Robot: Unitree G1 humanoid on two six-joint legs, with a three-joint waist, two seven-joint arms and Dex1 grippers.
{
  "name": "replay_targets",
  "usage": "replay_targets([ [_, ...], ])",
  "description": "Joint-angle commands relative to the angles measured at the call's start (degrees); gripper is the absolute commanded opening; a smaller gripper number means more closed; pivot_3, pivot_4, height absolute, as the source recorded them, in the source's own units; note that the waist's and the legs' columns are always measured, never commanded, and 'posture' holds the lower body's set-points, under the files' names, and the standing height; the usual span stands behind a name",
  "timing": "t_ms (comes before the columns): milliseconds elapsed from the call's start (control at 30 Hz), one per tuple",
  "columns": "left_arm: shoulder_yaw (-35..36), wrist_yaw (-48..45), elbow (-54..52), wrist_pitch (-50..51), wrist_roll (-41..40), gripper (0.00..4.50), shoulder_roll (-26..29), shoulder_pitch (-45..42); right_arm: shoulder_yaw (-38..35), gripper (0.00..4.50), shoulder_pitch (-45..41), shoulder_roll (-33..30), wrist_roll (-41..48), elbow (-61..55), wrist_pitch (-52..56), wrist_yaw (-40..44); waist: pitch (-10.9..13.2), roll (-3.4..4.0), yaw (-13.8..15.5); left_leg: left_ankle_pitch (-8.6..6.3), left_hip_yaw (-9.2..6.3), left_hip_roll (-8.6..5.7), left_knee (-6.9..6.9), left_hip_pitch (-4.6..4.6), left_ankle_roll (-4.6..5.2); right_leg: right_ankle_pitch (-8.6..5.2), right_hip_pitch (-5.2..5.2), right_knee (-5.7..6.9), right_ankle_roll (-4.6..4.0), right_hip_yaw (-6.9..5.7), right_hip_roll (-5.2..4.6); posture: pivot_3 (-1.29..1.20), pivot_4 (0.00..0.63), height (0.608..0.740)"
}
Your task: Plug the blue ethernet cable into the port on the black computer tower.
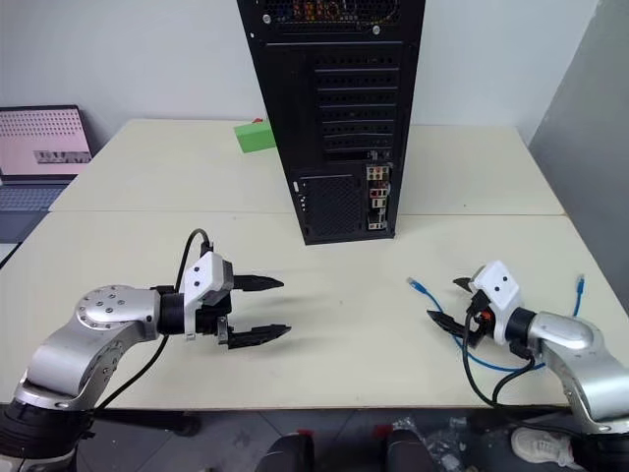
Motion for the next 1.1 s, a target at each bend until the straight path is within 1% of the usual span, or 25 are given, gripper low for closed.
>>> replay_targets([
  [33, -1.85, -0.27, -0.97, -2.38, 1.28, 4.5, -0.77, -1.9, 1.86, 4.49, -3.7, 2.33, -2.63, 3.08, -3.33, -0.95, 0.0, 0.0, -0.03, 0.0, 0.0, 0.0, 0.0, 0.0, 0.0, 0.0, 0.0, 0.0, 0.0, 0.01, 0.0, 0.0, 0.15, 0.74],
  [167, -3.48, -0.73, -0.07, -3.97, 1.67, 4.5, -2.28, -3.3, 5.26, 4.49, -8.15, 6.12, -6.24, 11.15, -6.92, -1.5, 0.0, 0.0, 0.0, 0.0, 0.0, 0.0, 0.0, 0.0, 0.0, 0.02, -0.01, 0.0, -0.03, 0.01, 0.01, 0.0, 0.15, 0.74],
  [267, -4.59, -0.78, 0.48, -4.92, 2.7, 4.5, -2.8, -4.03, 7.55, 4.49, -10.65, 7.82, -8.73, 16.68, -9.71, -0.69, 0.0, 0.0, 0.01, 0.0, 0.0, 0.0, 0.0, -0.01, 0.0, 0.03, -0.01, 0.0, -0.06, 0.0, 0.01, 0.0, 0.15, 0.74],
  [367, -5.26, -1.07, 0.82, -6.28, 3.33, 4.5, -3.09, -4.25, 8.7, 4.49, -12.21, 8.55, -10.45, 20.94, -11.7, 0.13, 0.0, 0.0, 0.01, 0.0, 0.0, 0.0, 0.0, 0.0, 0.0, 0.04, -0.01, 0.01, -0.06, 0.0, 0.01, 0.0, 0.15, 0.74],
  [500, -5.49, -0.99, 0.8, -6.62, 3.49, 4.5, -3.34, -4.07, 9.03, 4.49, -12.23, 8.2, -11.36, 22.87, -13.14, 1.47, 0.0, 0.0, -0.03, 0.0, -0.01, 0.0, 0.01, 0.02, 0.0, 0.04, 0.0, 0.02, -0.06, -0.01, 0.01, 0.0, 0.15, 0.74],
  [567, -5.56, -1.02, 0.77, -6.78, 3.34, 4.5, -3.54, -3.93, 8.71, 4.12, -11.99, 7.94, -11.26, 23.04, -12.95, 1.88, 0.0, 0.0, -0.01, 0.0, -0.01, 0.0, 0.01, 0.02, 0.0, 0.04, 0.01, 0.02, -0.06, 0.0, 0.01, 0.0, 0.15, 0.74],
  [600, -5.55, -1.1, 0.82, -6.87, 3.16, 4.5, -3.66, -3.92, 8.57, 4.02, -11.92, 7.86, -11.23, 23.15, -12.95, 1.98, 0.0, 0.0, 0.03, 0.0, -0.01, 0.0, 0.01, 0.02, 0.0, 0.04, 0.02, 0.02, -0.06, 0.0, 0.01, 0.0, 0.15, 0.74],
  [633, -5.55, -1.17, 0.87, -6.93, 3.04, 4.5, -3.73, -3.92, 8.48, 3.76, -11.89, 7.82, -11.25, 23.24, -12.95, 2.07, 0.0, 0.0, 0.05, 0.0, -0.01, 0.0, 0.01, 0.01, 0.0, 0.04, 0.03, 0.02, -0.06, -0.01, 0.01, 0.0, 0.15, 0.74],
  [667, -5.55, -1.27, 0.95, -7.05, 2.95, 4.5, -3.83, -3.95, 8.26, 3.64, -11.8, 7.84, -10.94, 23.19, -12.4, 2.26, 0.0, 0.0, 0.08, 0.0, -0.01, 0.0, 0.01, 0.02, 0.0, 0.04, 0.03, 0.02, -0.06, -0.01, 0.01, 0.0, 0.15, 0.74],
  [700, -5.58, -1.47, 1.08, -7.25, 2.86, 4.5, -3.95, -4.05, 8.04, 3.4, -11.7, 7.85, -10.62, 23.09, -11.82, 2.47, 0.0, 0.0, 0.08, 0.0, -0.01, 0.0, 0.02, 0.02, 0.0, 0.04, 0.03, 0.02, -0.06, -0.01, 0.01, 0.0, 0.15, 0.74],
  [733, -5.59, -1.69, 1.16, -7.44, 2.77, 4.5, -4.08, -4.13, 7.9, 3.35, -11.55, 7.8, -10.46, 22.93, -11.49, 2.61, 0.0, 0.0, 0.09, 0.0, -0.01, 0.0, 0.02, 0.02, 0.0, 0.04, 0.04, 0.02, -0.06, -0.01, 0.01, 0.0, 0.15, 0.74],
  [767, -5.57, -1.94, 1.29, -7.54, 2.62, 4.5, -4.26, -4.28, 7.85, 3.01, -11.43, 7.69, -10.38, 22.78, -11.09, 2.73, 0.0, 0.0, 0.09, 0.0, -0.01, 0.0, 0.02, 0.02, 0.0, 0.04, 0.04, 0.01, -0.06, -0.01, 0.01, 0.0, 0.15, 0.74],
  [900, -5.65, -3.2, 1.86, -7.55, 1.88, 4.5, -4.87, -5.09, 7.73, 2.17, -11.15, 7.38, -10.62, 22.54, -10.24, 2.85, 0.0, 0.0, 0.1, 0.0, -0.02, 0.0, 0.02, 0.02, 0.0, 0.04, 0.06, 0.01, -0.06, -0.02, 0.0, 0.0, 0.15, 0.74],
  [933, -5.74, -3.55, 1.99, -7.68, 1.84, 4.5, -4.92, -5.25, 7.67, 1.85, -11.16, 7.36, -10.67, 22.6, -10.18, 2.88, 0.0, 0.0, 0.1, 0.0, -0.02, 0.0, 0.02, 0.03, 0.0, 0.04, 0.06, 0.01, -0.06, -0.02, 0.0, 0.0, 0.15, 0.74],
  [1067, -6.06, -4.62, 2.43, -7.62, 1.83, 4.5, -5.11, -5.93, 7.27, 1.11, -11.45, 7.44, -10.32, 22.43, -10.09, 3.0, 0.0, -0.01, 0.1, 0.0, -0.02, -0.01, 0.03, 0.04, 0.0, 0.04, 0.08, 0.01, -0.06, -0.02, 0.0, 0.0, 0.15, 0.74],
  [1100, -6.3, -4.74, 2.8, -7.73, 2.1, 4.5, -5.34, -6.27, 7.27, 0.83, -11.58, 7.4, -10.14, 22.15, -10.19, 3.31, 0.0, -0.01, 0.1, 0.0, -0.02, -0.01, 0.03, 0.04, 0.0, 0.04, 0.08, 0.01, -0.06, -0.02, 0.0, 0.0, 0.15, 0.74],
])
